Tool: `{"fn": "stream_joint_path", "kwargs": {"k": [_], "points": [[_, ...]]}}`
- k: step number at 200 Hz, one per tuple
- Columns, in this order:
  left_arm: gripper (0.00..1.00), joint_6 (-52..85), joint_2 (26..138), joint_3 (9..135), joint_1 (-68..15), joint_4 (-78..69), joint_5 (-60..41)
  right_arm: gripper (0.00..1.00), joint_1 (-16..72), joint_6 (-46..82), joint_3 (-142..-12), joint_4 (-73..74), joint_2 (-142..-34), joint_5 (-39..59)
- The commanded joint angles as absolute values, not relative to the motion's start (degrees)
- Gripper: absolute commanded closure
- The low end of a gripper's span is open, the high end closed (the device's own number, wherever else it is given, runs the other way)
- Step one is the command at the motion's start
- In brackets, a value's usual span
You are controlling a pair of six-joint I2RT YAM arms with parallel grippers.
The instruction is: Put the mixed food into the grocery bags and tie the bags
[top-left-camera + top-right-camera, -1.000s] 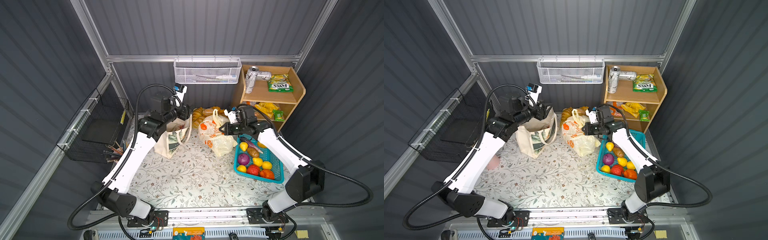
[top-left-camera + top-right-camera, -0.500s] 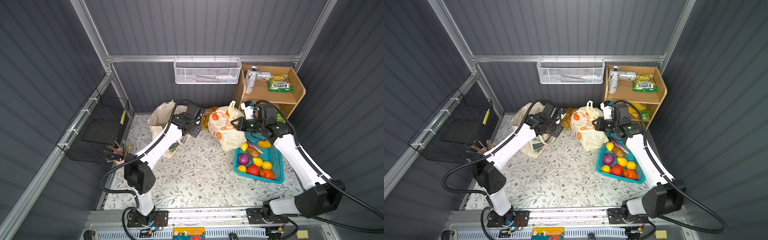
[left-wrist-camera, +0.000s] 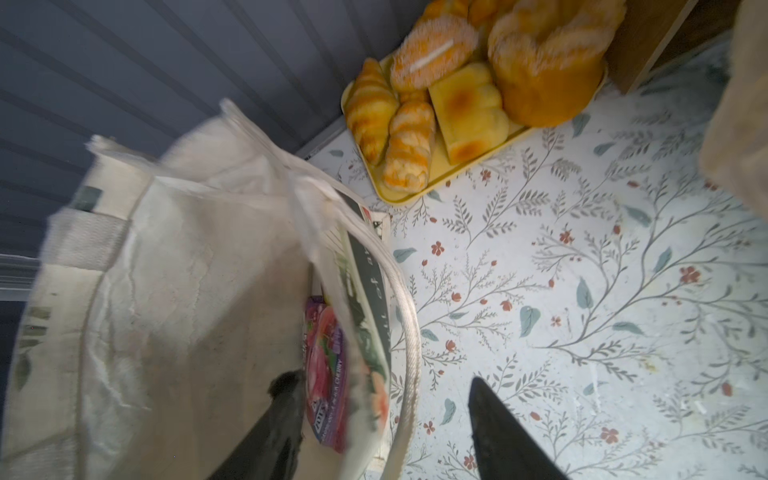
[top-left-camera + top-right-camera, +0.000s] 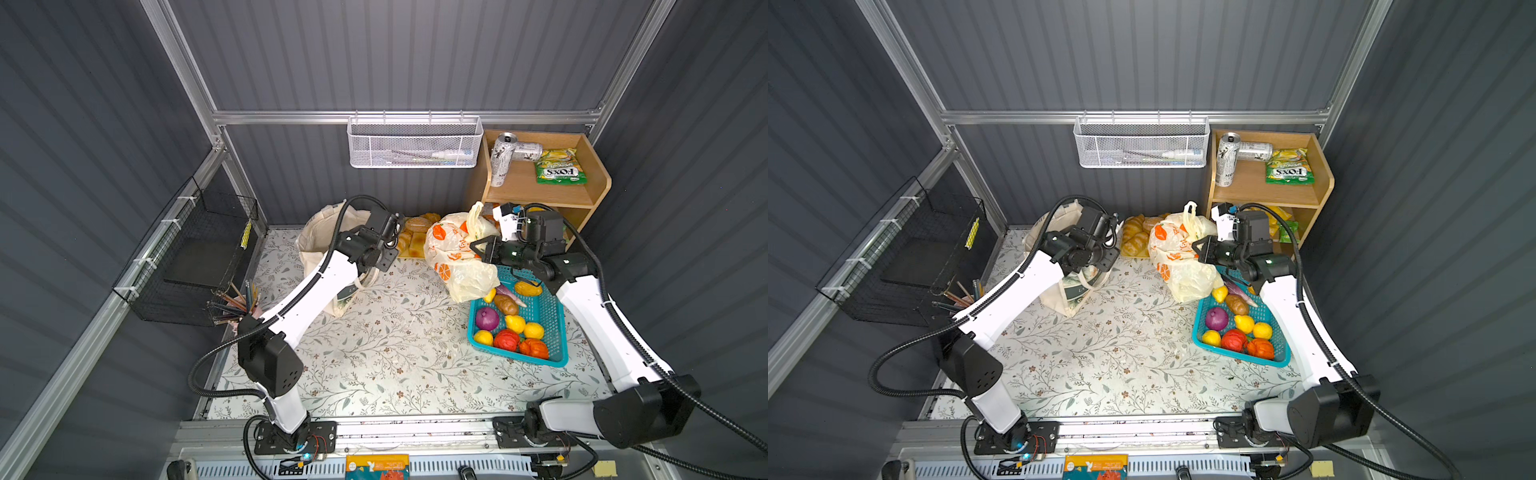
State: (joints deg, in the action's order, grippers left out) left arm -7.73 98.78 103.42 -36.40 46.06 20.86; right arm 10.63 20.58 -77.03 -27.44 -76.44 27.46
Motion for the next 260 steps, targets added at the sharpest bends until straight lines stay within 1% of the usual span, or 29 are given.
{"fn": "stream_joint_path", "kwargs": {"k": [1, 35, 66, 78, 86, 92, 98, 108, 116, 121, 137, 161, 174, 213, 260], "points": [[0.36, -7.3, 97.9, 108.8, -36.5, 46.8, 19.2, 1.00, 10.4, 21.2, -76.0, -25.9, -76.4, 29.1], [0.35, -7.9, 101.7, 109.3, -36.5, 50.9, 20.2, 1.00, 10.4, 21.8, -75.7, -25.1, -76.8, 29.5], [0.33, -7.1, 102.5, 103.6, -36.4, 50.3, 22.6, 1.00, 10.3, 21.4, -76.0, -25.9, -76.4, 29.1], [0.33, -6.8, 103.2, 102.4, -36.3, 50.4, 23.8, 1.00, 10.1, 21.4, -76.2, -26.1, -76.2, 29.1], [0.35, -6.7, 103.5, 102.0, -36.2, 50.3, 24.5, 1.00, 10.0, 21.3, -76.6, -26.4, -76.3, 29.2], [0.40, -6.6, 103.5, 101.6, -36.2, 50.1, 24.5, 1.00, 10.0, 21.3, -76.8, -26.6, -76.3, 29.2], [0.50, -6.6, 103.5, 101.3, -36.1, 49.7, 24.3, 1.00, 10.0, 21.3, -77.1, -26.7, -76.1, 29.2], [0.72, -6.8, 103.5, 101.0, -35.9, 49.5, 23.9, 1.00, 10.0, 21.4, -77.3, -26.7, -75.9, 29.2], [0.91, -7.1, 103.5, 101.1, -35.9, 49.5, 22.8, 1.00, 10.0, 21.4, -77.5, -26.8, -75.8, 29.2], [1.00, -7.2, 103.5, 101.1, -35.9, 49.6, 22.1, 1.00, 10.0, 21.5, -77.7, -26.9, -75.7, 29.2], [1.00, -7.2, 103.3, 101.5, -35.9, 50.3, 18.9, 1.00, 9.9, 21.7, -78.2, -27.0, -75.5, 29.3], [1.00, -4.5, 101.5, 101.6, -36.3, 50.4, 10.5, 1.00, 10.0, 22.0, -79.6, -27.5, -75.4, 29.7], [1.00, -2.8, 100.7, 101.8, -37.6, 50.2, 7.8, 1.00, 10.0, 22.1, -80.3, -27.4, -75.3, 29.6], [1.00, 1.4, 98.9, 102.3, -42.6, 48.8, 5.8, 1.00, 9.8, 22.1, -82.7, -28.2, -75.7, 27.9], [1.00, 5.4, 100.1, 103.9, -47.7, 44.8, 3.8, 1.00, 8.8, 23.1, -83.3, -27.9, -75.4, 26.1]]}}
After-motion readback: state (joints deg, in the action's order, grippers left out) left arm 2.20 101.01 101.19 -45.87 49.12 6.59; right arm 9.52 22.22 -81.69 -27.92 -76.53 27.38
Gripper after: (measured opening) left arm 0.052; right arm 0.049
